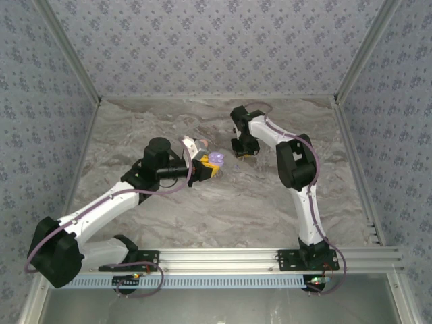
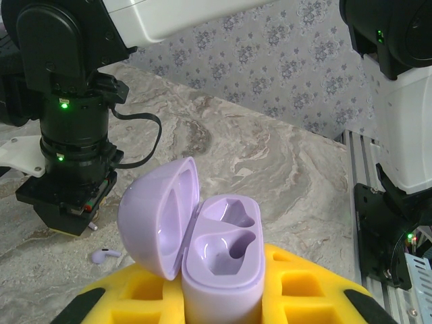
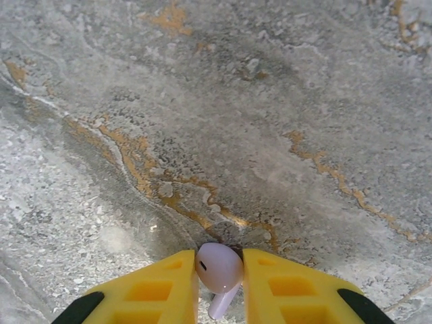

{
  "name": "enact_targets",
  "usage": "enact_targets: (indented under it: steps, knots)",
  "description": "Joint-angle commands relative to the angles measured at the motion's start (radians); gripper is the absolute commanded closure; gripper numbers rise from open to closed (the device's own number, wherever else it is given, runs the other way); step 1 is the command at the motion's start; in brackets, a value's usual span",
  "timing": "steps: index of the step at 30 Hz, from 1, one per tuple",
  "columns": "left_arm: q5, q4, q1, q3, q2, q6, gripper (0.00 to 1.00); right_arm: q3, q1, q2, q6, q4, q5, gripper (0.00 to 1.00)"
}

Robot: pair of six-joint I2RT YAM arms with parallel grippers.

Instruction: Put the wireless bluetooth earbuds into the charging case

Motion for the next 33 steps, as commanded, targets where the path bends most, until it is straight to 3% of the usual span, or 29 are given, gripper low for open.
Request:
enact_targets:
  steps: [1, 9, 12, 18, 25, 33]
  knots:
    - [-0.004, 0.025, -0.004, -0.002, -0.019, -0.007, 0.90, -0.001, 0.027, 0.035, -0.092, -0.015, -0.048, 0.76]
    - [-0.006, 0.022, -0.005, -0.004, -0.024, -0.008, 0.90, -0.017, 0.037, 0.008, -0.192, -0.040, -0.025, 0.73]
    - [-0.006, 0.023, -0.006, -0.004, -0.023, -0.008, 0.90, -0.008, 0.036, 0.003, -0.155, -0.041, -0.015, 0.64]
    - [-0.006, 0.024, -0.004, -0.001, -0.024, -0.009, 0.90, -0.019, 0.036, -0.034, 0.014, -0.015, -0.014, 0.54]
    - [-0.004, 0.023, -0.005, -0.001, -0.025, -0.012, 0.90, -0.032, 0.039, -0.040, 0.148, -0.009, 0.031, 0.55]
    - [0.001, 0.025, -0.005, -0.001, -0.028, -0.014, 0.90, -0.032, 0.039, -0.027, 0.197, -0.017, 0.048, 0.60]
